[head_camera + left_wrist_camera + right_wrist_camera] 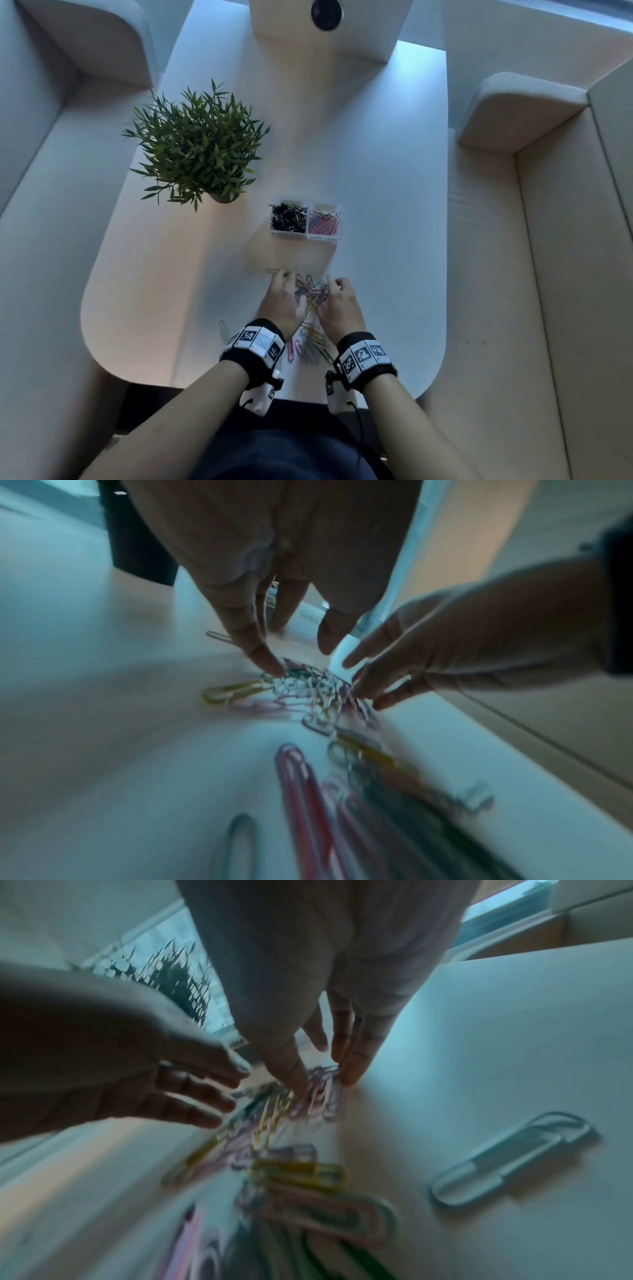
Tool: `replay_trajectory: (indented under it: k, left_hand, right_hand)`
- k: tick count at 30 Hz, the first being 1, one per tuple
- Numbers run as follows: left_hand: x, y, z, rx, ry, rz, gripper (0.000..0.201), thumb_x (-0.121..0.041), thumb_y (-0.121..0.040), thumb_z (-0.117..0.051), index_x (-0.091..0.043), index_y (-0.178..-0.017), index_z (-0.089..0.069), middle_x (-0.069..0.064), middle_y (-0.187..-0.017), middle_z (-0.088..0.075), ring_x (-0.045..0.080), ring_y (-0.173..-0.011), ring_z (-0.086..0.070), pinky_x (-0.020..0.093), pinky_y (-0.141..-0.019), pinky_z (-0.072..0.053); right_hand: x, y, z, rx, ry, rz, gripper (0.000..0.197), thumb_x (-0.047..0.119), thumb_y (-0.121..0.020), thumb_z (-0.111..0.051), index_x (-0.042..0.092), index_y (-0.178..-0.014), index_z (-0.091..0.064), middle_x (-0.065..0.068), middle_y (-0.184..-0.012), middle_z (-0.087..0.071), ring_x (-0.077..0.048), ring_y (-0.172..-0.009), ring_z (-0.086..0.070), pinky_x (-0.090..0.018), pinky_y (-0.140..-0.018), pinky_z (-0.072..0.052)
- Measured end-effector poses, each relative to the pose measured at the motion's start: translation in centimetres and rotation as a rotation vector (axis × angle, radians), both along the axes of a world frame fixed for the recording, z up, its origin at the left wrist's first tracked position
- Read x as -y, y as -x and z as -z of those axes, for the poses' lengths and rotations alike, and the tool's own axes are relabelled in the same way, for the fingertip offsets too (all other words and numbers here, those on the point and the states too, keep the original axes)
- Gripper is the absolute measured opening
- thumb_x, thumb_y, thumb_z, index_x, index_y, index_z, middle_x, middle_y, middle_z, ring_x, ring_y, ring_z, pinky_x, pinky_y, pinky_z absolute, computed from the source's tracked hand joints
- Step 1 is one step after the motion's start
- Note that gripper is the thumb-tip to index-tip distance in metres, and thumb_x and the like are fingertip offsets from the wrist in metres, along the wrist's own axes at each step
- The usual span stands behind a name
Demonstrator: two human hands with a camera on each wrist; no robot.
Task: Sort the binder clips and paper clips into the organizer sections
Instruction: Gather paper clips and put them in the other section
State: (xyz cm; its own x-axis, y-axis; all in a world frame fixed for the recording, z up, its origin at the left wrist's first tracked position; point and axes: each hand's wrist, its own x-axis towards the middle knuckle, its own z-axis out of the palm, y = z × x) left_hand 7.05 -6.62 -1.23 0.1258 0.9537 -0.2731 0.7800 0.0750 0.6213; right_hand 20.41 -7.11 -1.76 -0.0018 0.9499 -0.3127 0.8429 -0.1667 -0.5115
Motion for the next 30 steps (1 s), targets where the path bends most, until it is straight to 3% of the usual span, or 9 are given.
replay_trajectory:
  k: [4,7,11,13,15,18,22,26,30]
  left_hand:
    - [-0.9,2.4,-0.1,-0.058,-0.106,0.033,0.063,0.007,-0.077,-0.051,-0.007,-0.137,-0.038,0.015,-0.142,-0.035,0.029,-0.121,-0.045,0.031,-0.095,-0.047]
    - [-2.0,3.9,0.7,-0.316,-0.075,0.348,0.080,-0.013,-0.074,-0.061,-0.011,-0.144,-0.022,0.014,-0.150,-0.023,0.030,-0.134,-0.026,0.040,-0.110,-0.032]
    - [-2.5,3.0,0.6,-0.375,-0.021,0.464,0.086,-0.047,-0.078,-0.062,-0.003,-0.141,-0.025,0.020,-0.145,-0.028,0.032,-0.133,-0.026,0.037,-0.113,-0.024]
    - [-2.2,2.5,0.5,-0.367,-0.030,0.423,0.078,-0.042,-0.080,-0.065,0.000,-0.137,-0.032,0.019,-0.143,-0.029,0.031,-0.132,-0.028,0.034,-0.111,-0.028]
    - [-1.8,2.1,0.7,-0.335,-0.065,0.356,0.054,-0.030,-0.081,-0.066,-0.002,-0.124,-0.049,0.016,-0.137,-0.038,0.029,-0.126,-0.035,0.032,-0.105,-0.038]
    - [-1.7,1.8,0.6,-0.289,-0.111,0.262,0.023,-0.022,-0.083,-0.064,-0.004,-0.098,-0.064,0.010,-0.110,-0.053,0.025,-0.105,-0.046,0.033,-0.087,-0.051]
    - [-1.9,1.8,0.2,-0.341,-0.091,0.267,0.009,-0.008,-0.083,-0.062,-0.003,-0.090,-0.065,0.010,-0.096,-0.058,0.026,-0.095,-0.053,0.030,-0.077,-0.052]
    - [-2.2,1.7,-0.8,-0.464,-0.041,0.345,0.020,0.011,-0.082,-0.048,-0.001,-0.093,-0.061,0.014,-0.094,-0.060,0.028,-0.090,-0.054,0.030,-0.073,-0.049]
    - [-2.8,1.7,-1.2,-0.510,0.003,0.397,0.025,0.011,-0.084,-0.041,-0.002,-0.099,-0.056,0.015,-0.101,-0.060,0.029,-0.097,-0.052,0.033,-0.081,-0.046]
  right_hand:
    - [0.6,-0.9,-0.7,0.098,0.067,0.080,0.068,0.046,-0.082,-0.060,0.008,-0.134,-0.038,-0.011,-0.118,-0.045,-0.028,-0.109,-0.045,-0.038,-0.081,-0.050]
    - [1.0,0.9,-0.8,0.172,0.119,0.067,0.080,0.062,-0.074,-0.061,0.010,-0.129,-0.037,-0.010,-0.114,-0.044,-0.028,-0.105,-0.044,-0.039,-0.077,-0.050]
    - [0.2,3.2,-0.3,0.181,0.067,0.081,0.039,0.029,-0.079,-0.067,0.008,-0.107,-0.051,-0.012,-0.108,-0.047,-0.031,-0.100,-0.046,-0.037,-0.071,-0.049]
    - [-0.3,3.4,0.0,0.154,0.013,0.073,0.014,0.009,-0.082,-0.056,0.006,-0.095,-0.056,-0.013,-0.099,-0.051,-0.031,-0.092,-0.050,-0.035,-0.063,-0.046]
    - [-0.6,3.2,0.4,0.131,-0.032,0.040,0.012,0.000,-0.083,-0.049,0.004,-0.088,-0.060,-0.014,-0.090,-0.055,-0.031,-0.082,-0.053,-0.032,-0.057,-0.042]
    - [-0.9,2.3,0.7,0.102,-0.087,0.003,0.013,-0.003,-0.082,-0.054,0.005,-0.078,-0.064,-0.013,-0.076,-0.057,-0.030,-0.066,-0.055,-0.027,-0.052,-0.035]
    - [-1.6,0.8,0.3,0.026,-0.111,-0.024,0.016,-0.003,-0.079,-0.060,0.005,-0.080,-0.073,-0.014,-0.070,-0.065,-0.026,-0.058,-0.056,-0.027,-0.053,-0.045]
    - [-2.7,-0.7,-1.2,-0.098,-0.119,0.111,0.021,0.000,-0.082,-0.061,0.010,-0.096,-0.073,-0.011,-0.091,-0.073,-0.022,-0.080,-0.067,-0.029,-0.081,-0.054]
    - [-6.6,-1.5,-4.2,-0.126,-0.271,0.151,0.013,0.006,-0.083,-0.065,0.008,-0.092,-0.074,-0.011,-0.085,-0.074,-0.022,-0.074,-0.068,-0.029,-0.077,-0.055]
